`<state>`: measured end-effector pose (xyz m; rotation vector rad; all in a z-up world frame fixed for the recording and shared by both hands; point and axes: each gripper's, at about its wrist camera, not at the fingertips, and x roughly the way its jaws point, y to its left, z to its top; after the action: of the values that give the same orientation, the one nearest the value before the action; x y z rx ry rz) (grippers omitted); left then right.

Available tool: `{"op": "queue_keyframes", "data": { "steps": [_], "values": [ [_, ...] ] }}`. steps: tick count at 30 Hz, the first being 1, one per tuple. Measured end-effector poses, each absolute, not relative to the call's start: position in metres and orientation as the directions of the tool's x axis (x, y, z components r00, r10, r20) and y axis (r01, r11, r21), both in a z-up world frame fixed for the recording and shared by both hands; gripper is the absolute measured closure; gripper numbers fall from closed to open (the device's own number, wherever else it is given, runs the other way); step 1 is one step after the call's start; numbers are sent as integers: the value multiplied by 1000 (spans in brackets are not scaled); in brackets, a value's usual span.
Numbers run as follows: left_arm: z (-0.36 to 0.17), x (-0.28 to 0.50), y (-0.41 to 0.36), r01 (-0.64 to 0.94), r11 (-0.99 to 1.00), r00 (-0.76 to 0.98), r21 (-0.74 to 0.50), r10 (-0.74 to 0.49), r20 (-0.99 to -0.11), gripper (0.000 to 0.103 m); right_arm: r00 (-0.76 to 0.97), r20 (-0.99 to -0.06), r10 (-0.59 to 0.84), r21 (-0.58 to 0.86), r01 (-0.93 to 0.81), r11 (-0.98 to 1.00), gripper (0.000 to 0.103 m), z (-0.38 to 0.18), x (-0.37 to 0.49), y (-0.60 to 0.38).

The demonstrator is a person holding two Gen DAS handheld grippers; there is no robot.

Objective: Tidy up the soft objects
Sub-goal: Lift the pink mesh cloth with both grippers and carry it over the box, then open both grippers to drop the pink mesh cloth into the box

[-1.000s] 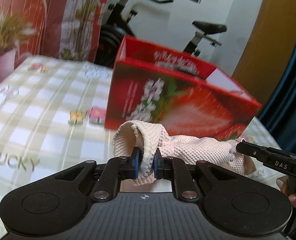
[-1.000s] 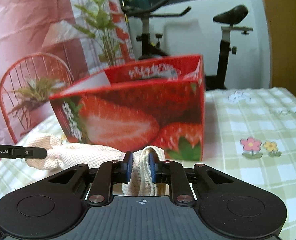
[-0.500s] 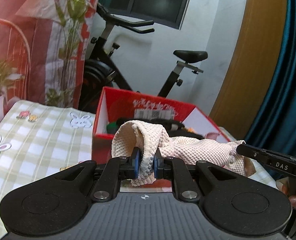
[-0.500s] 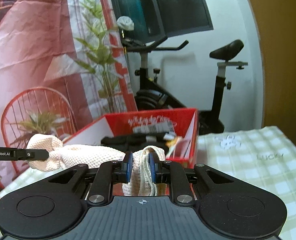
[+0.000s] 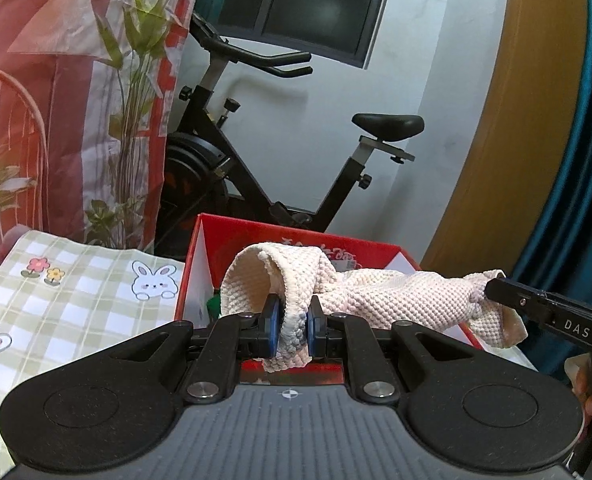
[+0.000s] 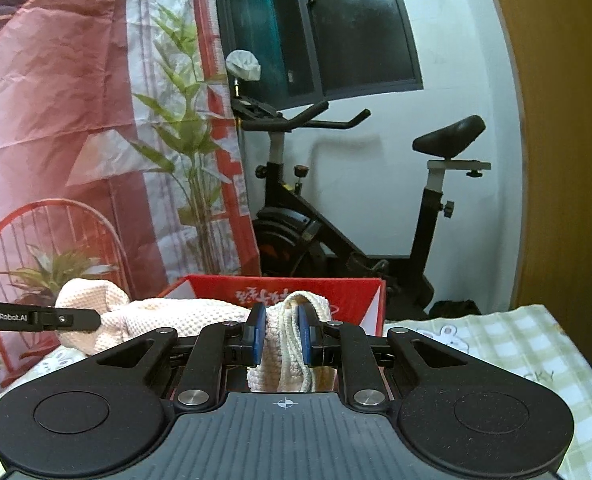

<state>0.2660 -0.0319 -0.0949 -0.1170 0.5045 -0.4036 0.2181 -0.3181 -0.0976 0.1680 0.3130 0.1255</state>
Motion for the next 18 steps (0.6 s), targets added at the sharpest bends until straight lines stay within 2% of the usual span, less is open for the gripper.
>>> {"op": "queue_keyframes", "data": {
  "steps": [6, 13, 18],
  "values": [
    [-99, 292, -38, 354, 919, 781, -176, -394, -484, 89, 929, -350, 118, 119, -81, 990, 87, -106, 253, -310],
    [-119, 316, -46, 359, 918, 712, -166, -385, -587, 89, 882, -450, 139, 90, -110, 990, 87, -127, 282, -300],
    [-131, 325, -51, 363, 919, 685, -157, -377, -624, 88, 853, -501, 146, 71, -127, 989, 87, -141, 295, -288]
  ]
}}
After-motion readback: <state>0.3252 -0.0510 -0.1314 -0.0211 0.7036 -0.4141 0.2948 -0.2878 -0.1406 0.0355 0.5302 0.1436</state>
